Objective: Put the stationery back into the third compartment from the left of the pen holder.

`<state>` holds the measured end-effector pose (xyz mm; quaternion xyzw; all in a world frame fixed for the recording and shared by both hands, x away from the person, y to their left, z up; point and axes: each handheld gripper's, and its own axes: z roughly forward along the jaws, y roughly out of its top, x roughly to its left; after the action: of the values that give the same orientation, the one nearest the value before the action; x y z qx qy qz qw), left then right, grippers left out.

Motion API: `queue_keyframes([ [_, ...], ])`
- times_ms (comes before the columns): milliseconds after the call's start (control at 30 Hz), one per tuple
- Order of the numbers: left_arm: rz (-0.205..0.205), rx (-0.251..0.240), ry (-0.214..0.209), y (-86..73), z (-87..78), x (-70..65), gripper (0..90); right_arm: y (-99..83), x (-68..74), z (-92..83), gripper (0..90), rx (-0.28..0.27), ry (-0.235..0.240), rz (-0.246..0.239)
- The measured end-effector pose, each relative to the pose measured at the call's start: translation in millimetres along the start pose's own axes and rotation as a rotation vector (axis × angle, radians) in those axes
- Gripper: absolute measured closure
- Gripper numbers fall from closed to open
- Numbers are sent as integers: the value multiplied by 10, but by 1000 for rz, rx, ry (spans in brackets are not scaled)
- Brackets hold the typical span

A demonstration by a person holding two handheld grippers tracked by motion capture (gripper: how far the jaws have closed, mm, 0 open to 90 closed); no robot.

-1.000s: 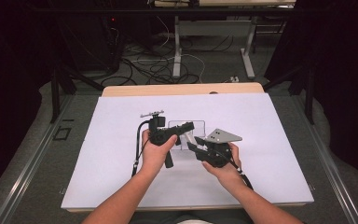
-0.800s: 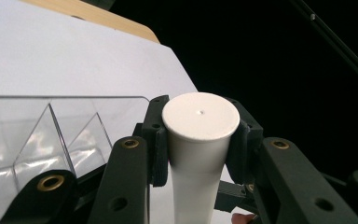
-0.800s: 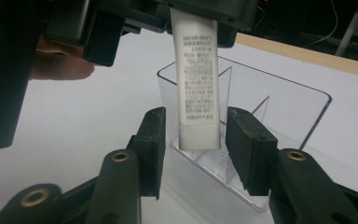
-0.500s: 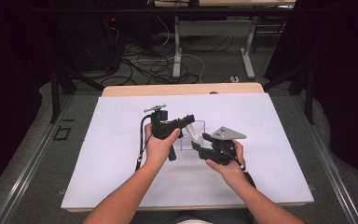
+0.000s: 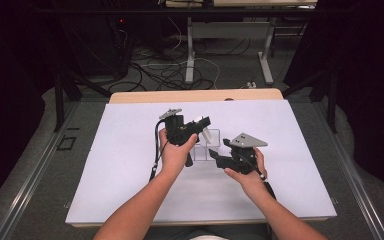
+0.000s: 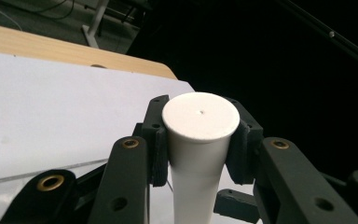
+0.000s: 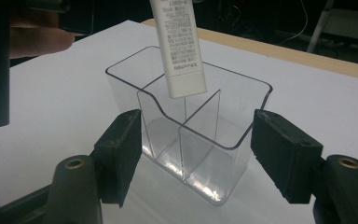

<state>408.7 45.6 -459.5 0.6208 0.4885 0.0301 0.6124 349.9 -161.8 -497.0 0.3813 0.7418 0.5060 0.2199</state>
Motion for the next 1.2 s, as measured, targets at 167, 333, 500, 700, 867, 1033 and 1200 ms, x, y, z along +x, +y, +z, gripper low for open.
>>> queue_keyframes([
  [167, 35, -3, 15, -13, 29, 1, 663, 0, -17, 4, 296, -3, -16, -7],
  [333, 61, -6, 27, -30, 54, 0, 663, -16, -57, 9, 245, 12, -27, 29],
  [500, 97, 0, 37, -51, 79, -13, 663, 0, -151, -22, 225, 12, -57, 83],
  [700, 123, 10, 47, -90, 122, -36, 663, 32, -340, -100, 146, 1, -127, 109],
  [867, 148, 16, 55, -127, 161, -65, 663, 20, -501, -140, 64, -2, -194, 138],
  [1033, 189, 21, 73, -168, 200, -91, 663, -28, -634, -129, 0, 9, -253, 163],
  [1200, 228, 27, 83, -209, 237, -117, 663, -86, -721, -117, 0, 37, -283, 163],
])
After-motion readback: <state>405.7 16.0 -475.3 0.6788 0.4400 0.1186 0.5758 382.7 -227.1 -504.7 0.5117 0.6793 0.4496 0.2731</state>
